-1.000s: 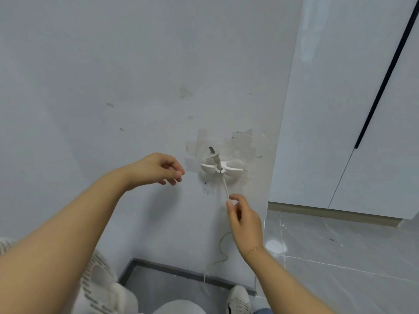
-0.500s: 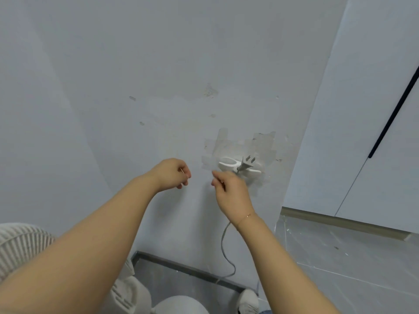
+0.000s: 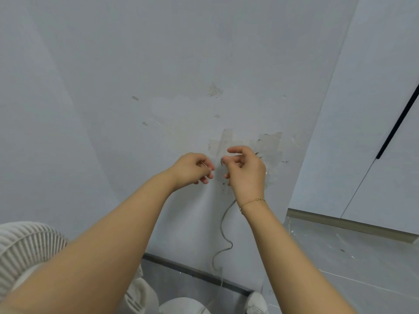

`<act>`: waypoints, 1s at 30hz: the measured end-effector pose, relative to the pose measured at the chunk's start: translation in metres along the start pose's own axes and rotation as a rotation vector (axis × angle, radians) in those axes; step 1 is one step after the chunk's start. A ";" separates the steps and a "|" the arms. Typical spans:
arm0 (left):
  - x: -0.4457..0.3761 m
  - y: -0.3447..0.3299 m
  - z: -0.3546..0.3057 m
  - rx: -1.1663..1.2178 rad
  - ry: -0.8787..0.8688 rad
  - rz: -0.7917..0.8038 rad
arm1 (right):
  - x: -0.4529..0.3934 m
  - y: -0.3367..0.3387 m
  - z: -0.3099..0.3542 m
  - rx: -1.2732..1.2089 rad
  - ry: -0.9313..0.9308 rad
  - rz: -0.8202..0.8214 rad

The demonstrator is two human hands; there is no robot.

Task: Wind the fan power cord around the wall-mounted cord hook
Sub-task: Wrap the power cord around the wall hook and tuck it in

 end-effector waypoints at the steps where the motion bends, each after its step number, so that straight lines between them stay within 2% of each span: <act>1: -0.001 -0.002 -0.002 0.020 -0.015 -0.007 | -0.001 0.000 0.002 -0.076 -0.056 -0.007; 5: -0.007 -0.008 -0.006 0.027 -0.048 -0.051 | -0.003 0.006 0.017 -0.317 -0.178 0.019; 11: -0.016 -0.018 -0.007 -0.007 -0.092 -0.100 | -0.012 0.022 0.018 0.098 0.077 -0.013; 15: -0.019 -0.022 -0.008 -0.026 -0.115 -0.116 | -0.019 0.042 0.019 0.249 0.210 -0.020; 20: -0.016 -0.023 -0.008 -0.251 -0.312 -0.133 | -0.029 0.061 0.016 0.265 0.257 -0.081; 25: -0.014 -0.028 -0.011 -0.180 -0.312 -0.077 | -0.033 0.079 0.005 0.246 0.220 -0.116; 30: -0.012 -0.033 -0.019 -0.243 -0.389 -0.079 | -0.036 0.093 -0.009 0.240 0.219 -0.118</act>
Point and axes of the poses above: each hand's wrist, its own x-axis away from the middle knuckle, its own y-axis out of the back of the hand, z = x × y, the point moved 1 cm from there along -x, towards the middle knuckle, and after that the axes turned 2 degrees about -z, right-handed, at the moved point
